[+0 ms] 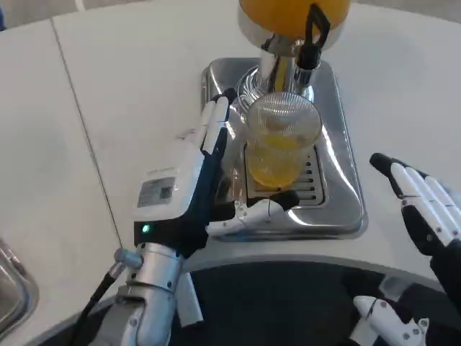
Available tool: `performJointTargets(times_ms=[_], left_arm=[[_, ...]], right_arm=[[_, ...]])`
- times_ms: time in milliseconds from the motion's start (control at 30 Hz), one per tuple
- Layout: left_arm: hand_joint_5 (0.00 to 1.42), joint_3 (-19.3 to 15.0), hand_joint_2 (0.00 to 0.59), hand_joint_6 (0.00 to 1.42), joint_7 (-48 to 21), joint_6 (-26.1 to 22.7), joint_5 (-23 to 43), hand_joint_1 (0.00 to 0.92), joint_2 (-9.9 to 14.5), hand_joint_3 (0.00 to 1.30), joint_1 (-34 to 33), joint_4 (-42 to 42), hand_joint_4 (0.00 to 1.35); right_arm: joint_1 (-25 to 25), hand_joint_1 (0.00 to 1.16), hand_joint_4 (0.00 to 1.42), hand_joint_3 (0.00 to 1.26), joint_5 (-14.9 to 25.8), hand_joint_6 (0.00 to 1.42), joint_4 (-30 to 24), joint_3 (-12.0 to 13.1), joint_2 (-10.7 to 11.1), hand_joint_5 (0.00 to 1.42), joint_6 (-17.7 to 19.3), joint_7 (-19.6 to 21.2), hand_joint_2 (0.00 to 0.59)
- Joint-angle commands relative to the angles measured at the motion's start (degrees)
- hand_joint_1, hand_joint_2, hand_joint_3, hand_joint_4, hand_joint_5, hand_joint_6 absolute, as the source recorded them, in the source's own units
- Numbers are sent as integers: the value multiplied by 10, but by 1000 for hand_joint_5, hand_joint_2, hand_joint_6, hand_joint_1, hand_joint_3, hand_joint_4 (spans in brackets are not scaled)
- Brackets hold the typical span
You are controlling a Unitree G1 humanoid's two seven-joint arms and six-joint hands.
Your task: Grasp the cup under the faucet to collect the drink, then remove the cup.
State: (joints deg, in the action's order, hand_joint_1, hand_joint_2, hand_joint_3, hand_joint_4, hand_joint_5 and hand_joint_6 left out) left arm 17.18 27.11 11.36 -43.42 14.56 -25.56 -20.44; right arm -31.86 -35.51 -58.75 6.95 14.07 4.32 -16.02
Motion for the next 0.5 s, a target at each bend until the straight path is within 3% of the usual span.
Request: performJointTargets(times_ms=[33, 500], left_arm=[[220, 10, 25, 223, 4, 15, 3, 93, -5, 0, -20, -31, 0], [252, 29, 26, 260, 6, 19, 2, 125, -20, 0, -48, -68, 0]], right_arm=[[-12, 339, 0, 0, -6, 0, -5, -6, -9, 0, -1, -5, 426], [-12, 325, 0, 0, -19, 0, -4, -17, -26, 0, -11, -11, 429]])
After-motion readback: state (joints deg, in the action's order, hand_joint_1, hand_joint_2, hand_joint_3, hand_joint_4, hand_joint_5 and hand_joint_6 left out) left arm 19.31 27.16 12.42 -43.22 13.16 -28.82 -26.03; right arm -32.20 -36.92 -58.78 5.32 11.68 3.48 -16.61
